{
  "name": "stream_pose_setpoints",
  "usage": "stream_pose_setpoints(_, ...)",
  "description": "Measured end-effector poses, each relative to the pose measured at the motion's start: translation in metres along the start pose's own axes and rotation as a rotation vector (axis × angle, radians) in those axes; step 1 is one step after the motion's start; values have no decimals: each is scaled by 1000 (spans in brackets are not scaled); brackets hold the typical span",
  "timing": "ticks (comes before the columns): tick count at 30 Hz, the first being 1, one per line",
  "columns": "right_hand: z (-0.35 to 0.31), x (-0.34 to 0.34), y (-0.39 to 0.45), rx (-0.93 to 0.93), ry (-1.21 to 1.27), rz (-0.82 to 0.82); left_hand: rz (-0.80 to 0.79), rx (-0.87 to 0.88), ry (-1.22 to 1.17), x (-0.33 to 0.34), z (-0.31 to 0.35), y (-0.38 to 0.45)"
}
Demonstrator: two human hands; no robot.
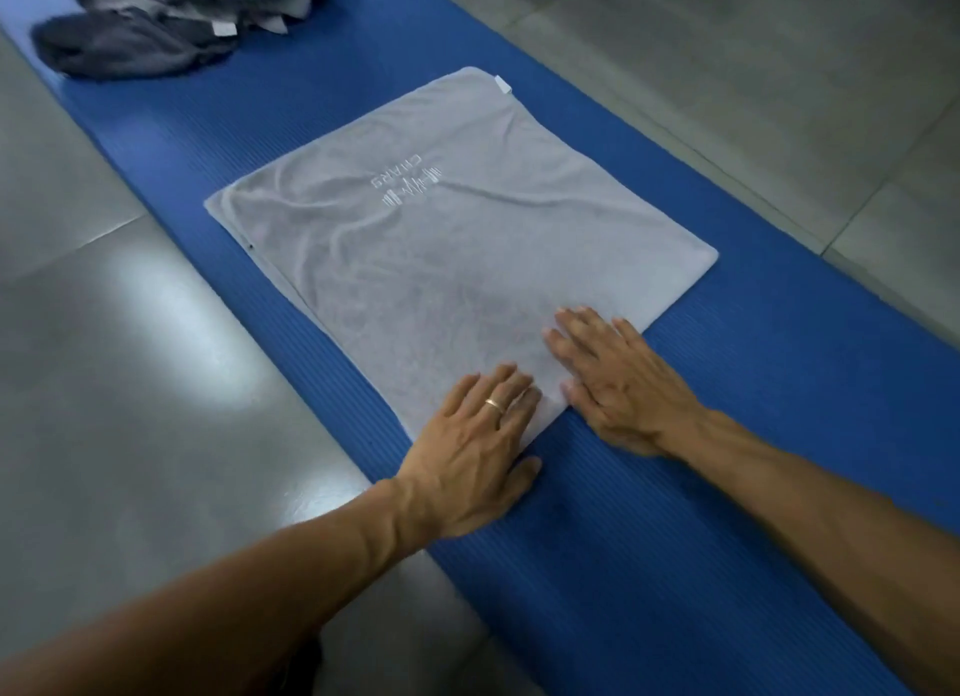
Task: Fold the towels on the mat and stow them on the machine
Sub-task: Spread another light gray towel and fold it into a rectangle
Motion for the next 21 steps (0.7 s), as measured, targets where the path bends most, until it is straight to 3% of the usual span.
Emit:
stream_pose_setpoints(2, -12, 12, 2, -91, 35, 29, -129, -52, 5, 30, -3, 4)
stream_pose_setpoints(4, 6, 26, -3, -109, 3, -11, -160, -36, 53, 46, -3, -4)
stream_pose_setpoints(9, 159, 40, -2, 378, 28, -212, -100, 3, 117, 51, -9, -4)
stream_pose_setpoints(11, 186, 33, -2, 493, 86, -207, -63, -7, 86, 48, -8, -2)
stream_pose_setpoints(14, 171, 15, 4, 499, 116, 31, -25, 8, 38, 33, -8, 2)
stream_pose_setpoints(16, 145, 5, 2, 433, 176, 159, 3, -48, -124, 13, -14, 4)
stream_pose_setpoints(19, 118, 0, 2, 283, 177, 123, 59, -296, -371, -22, -45, 7)
stream_pose_setpoints(21, 116, -14, 9, 257, 119, 153, 58, -379, -415, -44, -64, 10)
Point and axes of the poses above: each hand's wrist, its own y-axis towards the middle knuckle, its own x-axis out of the palm, z = x × y, the point moved 8 cm from there along y, towards the middle knuckle, and after that the axes turned 7 degrees about -y, right-handed, at the moved point
